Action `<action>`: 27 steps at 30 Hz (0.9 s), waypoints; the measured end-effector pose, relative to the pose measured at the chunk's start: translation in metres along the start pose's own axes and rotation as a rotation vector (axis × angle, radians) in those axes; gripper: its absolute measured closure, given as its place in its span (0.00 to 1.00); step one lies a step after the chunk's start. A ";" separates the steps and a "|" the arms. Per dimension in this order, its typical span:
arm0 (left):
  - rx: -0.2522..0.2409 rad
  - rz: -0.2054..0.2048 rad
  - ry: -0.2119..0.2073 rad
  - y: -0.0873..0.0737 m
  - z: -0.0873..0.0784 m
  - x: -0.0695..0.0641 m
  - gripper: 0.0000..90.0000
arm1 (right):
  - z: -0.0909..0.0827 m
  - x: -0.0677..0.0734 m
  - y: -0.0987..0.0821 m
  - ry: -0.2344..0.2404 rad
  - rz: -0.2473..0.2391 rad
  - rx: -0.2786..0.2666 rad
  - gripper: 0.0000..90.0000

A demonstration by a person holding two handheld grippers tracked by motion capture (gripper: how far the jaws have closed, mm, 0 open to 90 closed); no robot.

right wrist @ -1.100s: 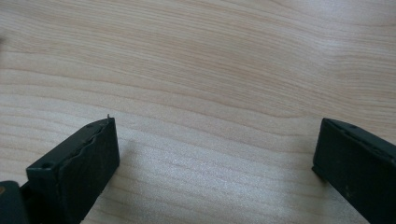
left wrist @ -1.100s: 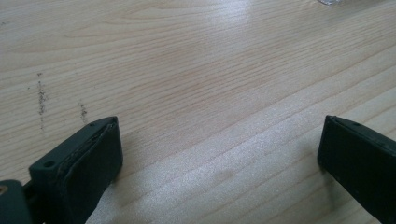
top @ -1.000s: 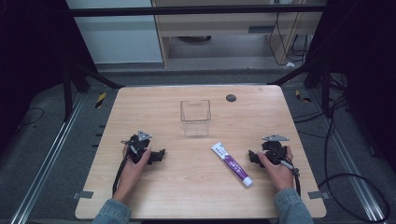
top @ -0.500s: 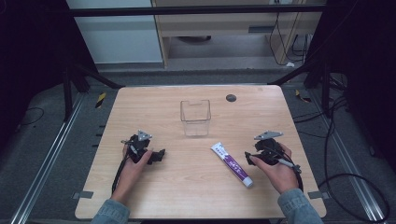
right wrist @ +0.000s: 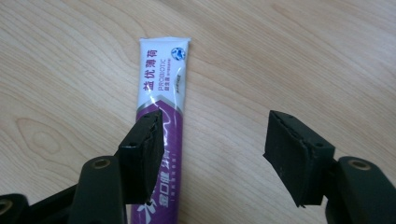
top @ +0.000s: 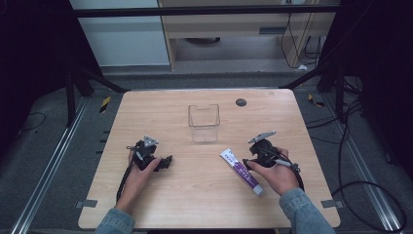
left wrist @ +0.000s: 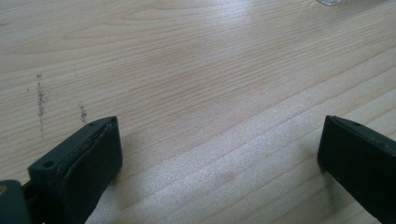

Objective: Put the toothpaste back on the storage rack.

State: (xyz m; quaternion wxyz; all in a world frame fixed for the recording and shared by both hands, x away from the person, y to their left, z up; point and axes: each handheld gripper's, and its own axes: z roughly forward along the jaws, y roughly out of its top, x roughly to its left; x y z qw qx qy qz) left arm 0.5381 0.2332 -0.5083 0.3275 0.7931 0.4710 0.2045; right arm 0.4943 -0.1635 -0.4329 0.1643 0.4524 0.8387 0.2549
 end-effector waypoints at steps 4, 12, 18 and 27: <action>0.000 -0.002 0.002 0.000 0.000 0.000 0.00 | 0.004 0.006 0.007 0.016 -0.008 0.012 0.45; 0.002 -0.007 0.009 0.000 0.000 -0.001 0.00 | 0.013 0.013 0.016 0.047 -0.019 0.020 0.47; 0.002 -0.007 0.009 0.000 0.000 -0.001 0.00 | 0.020 0.019 0.017 0.059 -0.028 0.045 0.52; 0.001 -0.003 0.007 0.000 0.000 -0.001 0.00 | 0.026 0.020 0.019 0.065 -0.037 0.060 0.51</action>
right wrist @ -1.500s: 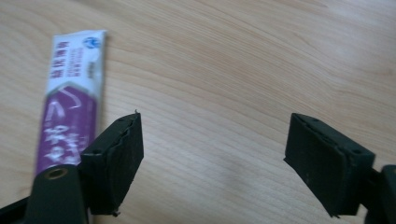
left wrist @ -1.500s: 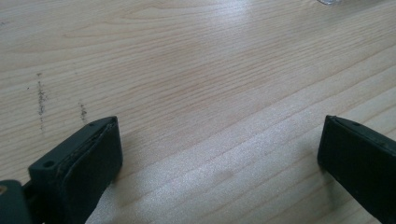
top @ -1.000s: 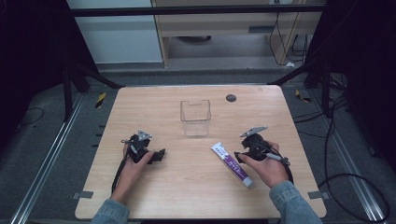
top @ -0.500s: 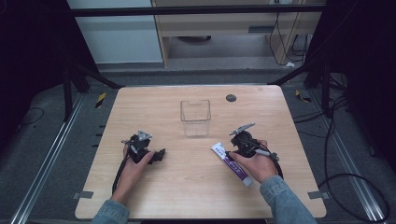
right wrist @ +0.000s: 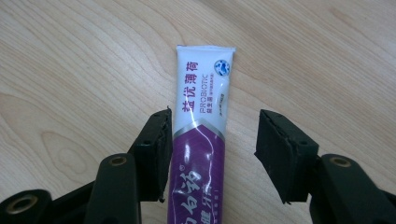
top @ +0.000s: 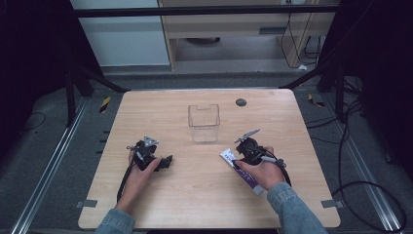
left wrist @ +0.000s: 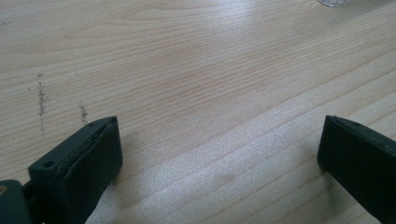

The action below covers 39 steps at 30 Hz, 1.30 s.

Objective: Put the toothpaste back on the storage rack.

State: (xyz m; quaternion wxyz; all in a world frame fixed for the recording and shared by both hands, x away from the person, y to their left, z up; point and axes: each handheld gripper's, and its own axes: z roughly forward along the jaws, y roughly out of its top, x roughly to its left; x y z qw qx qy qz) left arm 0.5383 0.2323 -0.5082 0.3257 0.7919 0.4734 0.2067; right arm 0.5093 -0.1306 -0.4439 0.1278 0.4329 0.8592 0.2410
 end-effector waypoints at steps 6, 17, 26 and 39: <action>-0.001 -0.003 -0.001 0.000 0.000 0.000 0.00 | 0.007 0.002 -0.002 0.009 0.003 0.037 0.49; 0.000 0.002 -0.003 0.001 0.001 0.001 0.00 | 0.024 0.008 -0.005 0.031 0.021 0.070 0.47; 0.001 0.004 -0.007 0.001 0.001 0.001 0.00 | 0.032 0.005 -0.003 0.030 0.031 0.090 0.48; 0.001 0.005 -0.007 0.001 0.001 0.001 0.00 | 0.037 0.003 -0.001 0.034 0.040 0.101 0.50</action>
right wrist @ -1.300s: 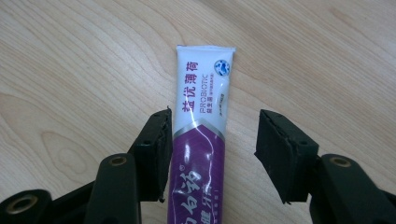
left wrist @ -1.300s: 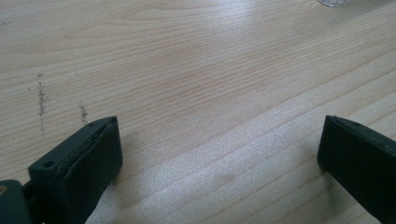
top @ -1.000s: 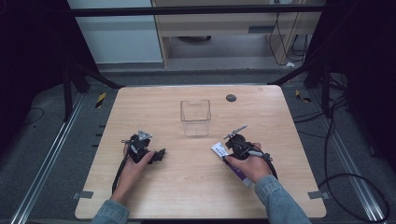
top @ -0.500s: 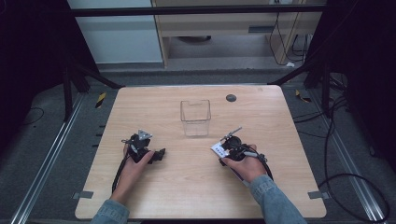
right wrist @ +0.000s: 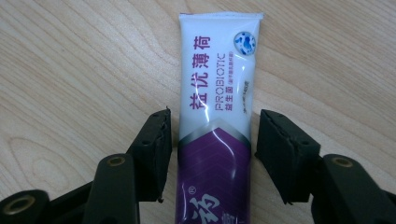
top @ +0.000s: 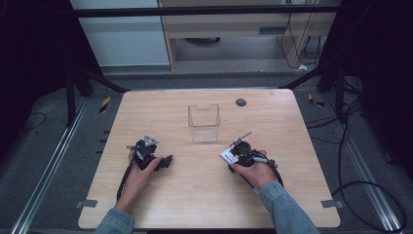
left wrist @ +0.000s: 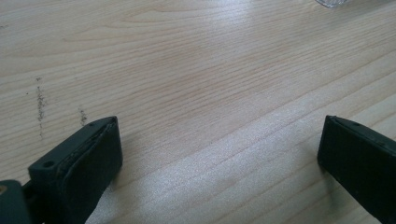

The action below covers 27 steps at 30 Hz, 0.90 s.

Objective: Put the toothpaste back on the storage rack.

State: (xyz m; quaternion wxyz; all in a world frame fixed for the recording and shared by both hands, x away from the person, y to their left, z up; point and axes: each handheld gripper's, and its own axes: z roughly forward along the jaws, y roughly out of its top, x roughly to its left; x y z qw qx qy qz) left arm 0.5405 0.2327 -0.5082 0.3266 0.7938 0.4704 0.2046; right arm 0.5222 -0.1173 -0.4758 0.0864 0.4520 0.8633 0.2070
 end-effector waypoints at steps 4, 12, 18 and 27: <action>0.000 0.000 0.000 0.000 0.000 0.000 0.00 | 0.000 0.000 0.000 -0.005 0.000 -0.001 0.52; 0.000 0.002 -0.001 0.000 0.000 0.000 0.00 | 0.000 0.004 0.000 -0.034 -0.029 0.003 0.59; 0.000 0.003 -0.001 0.000 0.000 0.000 0.00 | 0.000 0.005 0.002 -0.036 -0.021 0.018 0.61; -0.001 0.001 -0.002 0.000 0.000 0.000 0.00 | 0.000 0.005 0.004 -0.040 -0.020 0.029 0.66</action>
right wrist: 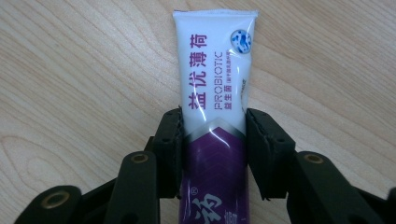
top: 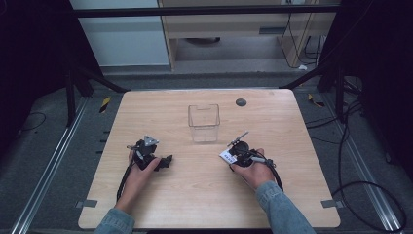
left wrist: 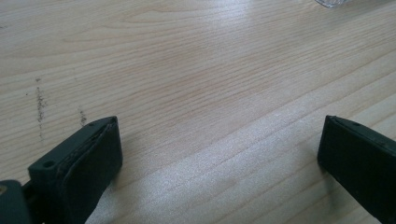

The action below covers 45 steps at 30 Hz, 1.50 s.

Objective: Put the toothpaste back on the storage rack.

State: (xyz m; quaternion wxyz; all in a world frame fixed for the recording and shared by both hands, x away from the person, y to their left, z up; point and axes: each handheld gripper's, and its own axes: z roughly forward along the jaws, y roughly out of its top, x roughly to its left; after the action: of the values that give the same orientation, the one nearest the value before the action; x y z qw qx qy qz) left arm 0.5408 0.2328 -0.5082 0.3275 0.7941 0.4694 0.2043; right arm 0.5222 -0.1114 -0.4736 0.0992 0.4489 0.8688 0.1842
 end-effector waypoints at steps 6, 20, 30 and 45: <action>0.000 0.000 0.000 0.000 0.000 0.000 0.00 | -0.001 0.002 0.000 -0.016 -0.003 0.000 0.71; 0.000 0.002 0.000 0.000 0.000 0.000 0.00 | -0.006 0.004 -0.007 -0.014 0.022 -0.046 0.83; -0.001 -0.001 -0.001 0.000 0.000 0.000 0.00 | -0.011 -0.002 -0.012 0.025 0.062 -0.099 0.88; 0.000 0.002 -0.002 0.000 0.000 0.000 0.00 | -0.050 -0.017 -0.009 0.010 0.093 -0.217 0.88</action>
State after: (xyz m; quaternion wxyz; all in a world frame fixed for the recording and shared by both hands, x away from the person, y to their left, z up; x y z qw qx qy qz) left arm 0.5411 0.2330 -0.5082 0.3276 0.7949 0.4682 0.2041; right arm 0.5081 -0.1414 -0.4318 0.1340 0.4743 0.8225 0.2839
